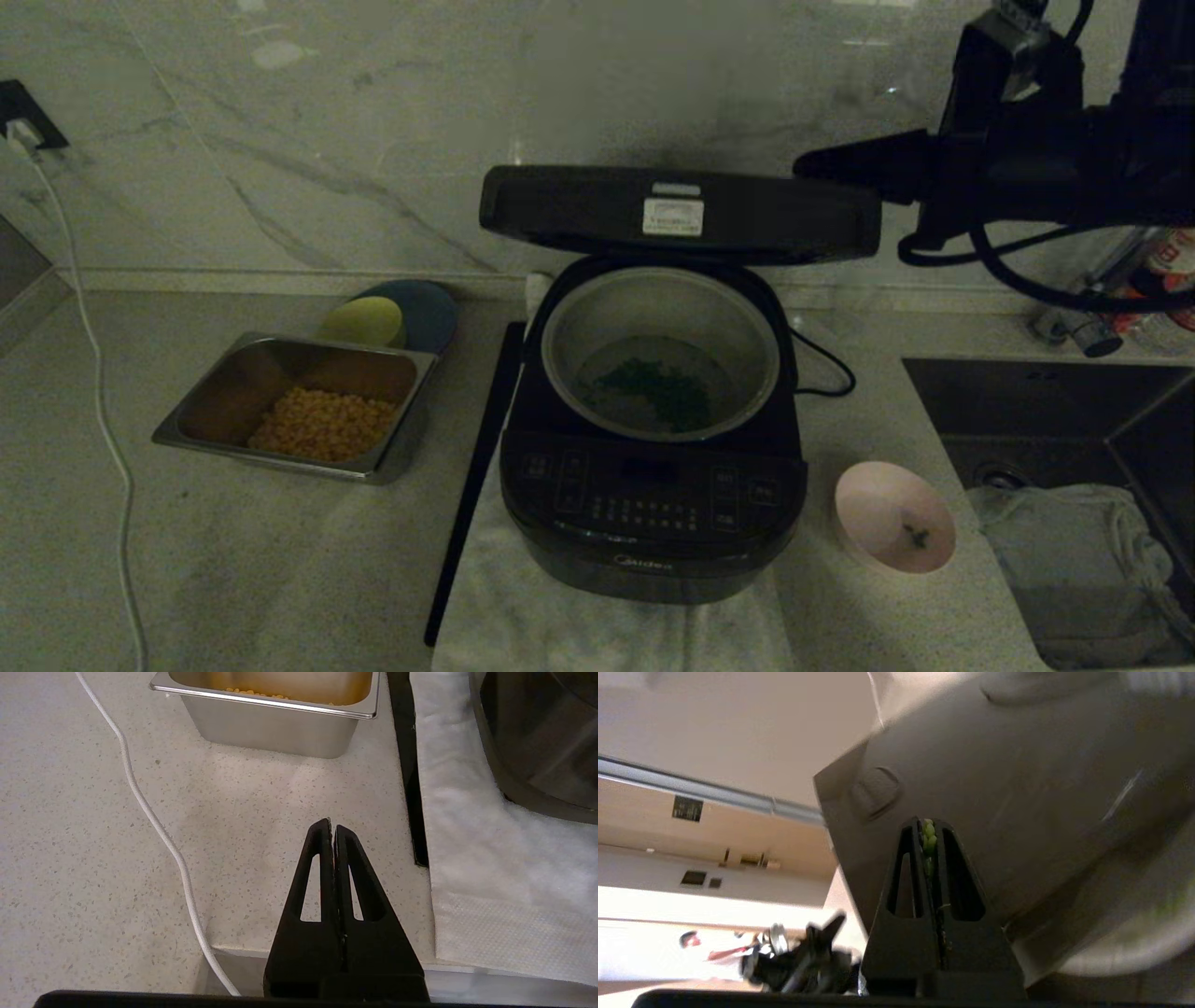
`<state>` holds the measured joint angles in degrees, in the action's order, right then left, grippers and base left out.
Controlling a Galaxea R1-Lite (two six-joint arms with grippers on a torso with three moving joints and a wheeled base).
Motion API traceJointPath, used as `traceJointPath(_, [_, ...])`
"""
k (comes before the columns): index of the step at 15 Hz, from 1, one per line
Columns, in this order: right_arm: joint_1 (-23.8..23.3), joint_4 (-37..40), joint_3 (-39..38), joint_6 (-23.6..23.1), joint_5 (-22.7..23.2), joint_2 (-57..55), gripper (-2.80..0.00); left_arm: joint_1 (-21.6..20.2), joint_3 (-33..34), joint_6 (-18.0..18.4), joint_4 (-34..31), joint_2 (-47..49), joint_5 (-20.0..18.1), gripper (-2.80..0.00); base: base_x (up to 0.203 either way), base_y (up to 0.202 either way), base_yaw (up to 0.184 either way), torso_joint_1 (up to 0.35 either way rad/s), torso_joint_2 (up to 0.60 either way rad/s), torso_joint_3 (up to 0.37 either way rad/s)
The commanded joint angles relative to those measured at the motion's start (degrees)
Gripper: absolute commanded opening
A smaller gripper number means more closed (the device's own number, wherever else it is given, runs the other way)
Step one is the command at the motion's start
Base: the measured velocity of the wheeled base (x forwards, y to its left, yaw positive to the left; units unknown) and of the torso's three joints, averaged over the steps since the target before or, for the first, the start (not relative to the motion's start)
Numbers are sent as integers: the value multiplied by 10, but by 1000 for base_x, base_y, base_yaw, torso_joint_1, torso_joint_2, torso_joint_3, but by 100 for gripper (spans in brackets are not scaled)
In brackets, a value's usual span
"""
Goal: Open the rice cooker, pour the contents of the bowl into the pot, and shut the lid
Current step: Close the rice cooker
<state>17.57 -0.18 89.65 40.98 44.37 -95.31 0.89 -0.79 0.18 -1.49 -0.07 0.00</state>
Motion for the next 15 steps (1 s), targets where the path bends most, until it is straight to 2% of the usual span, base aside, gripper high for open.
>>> traceJointPath(1, [7, -3, -85, -5, 0, 23, -280, 0, 0, 0, 0, 0, 0, -280, 0, 0, 0, 0, 0, 0])
traceJointPath(7, [8, -9, -250, -59, -5, 33, -280, 0, 0, 0, 0, 0, 0, -280, 0, 0, 0, 0, 0, 0])
traceJointPath(9, [6, -47, -282, -69, -5, 12, -280, 0, 0, 0, 0, 0, 0, -280, 0, 0, 0, 0, 0, 0])
traceJointPath(11, [5, -82, -288, -68, -4, -2, -280, 0, 0, 0, 0, 0, 0, -280, 0, 0, 0, 0, 0, 0])
traceJointPath(15, [7, -84, -287, -69, -5, -21, -280, 0, 0, 0, 0, 0, 0, -280, 0, 0, 0, 0, 0, 0])
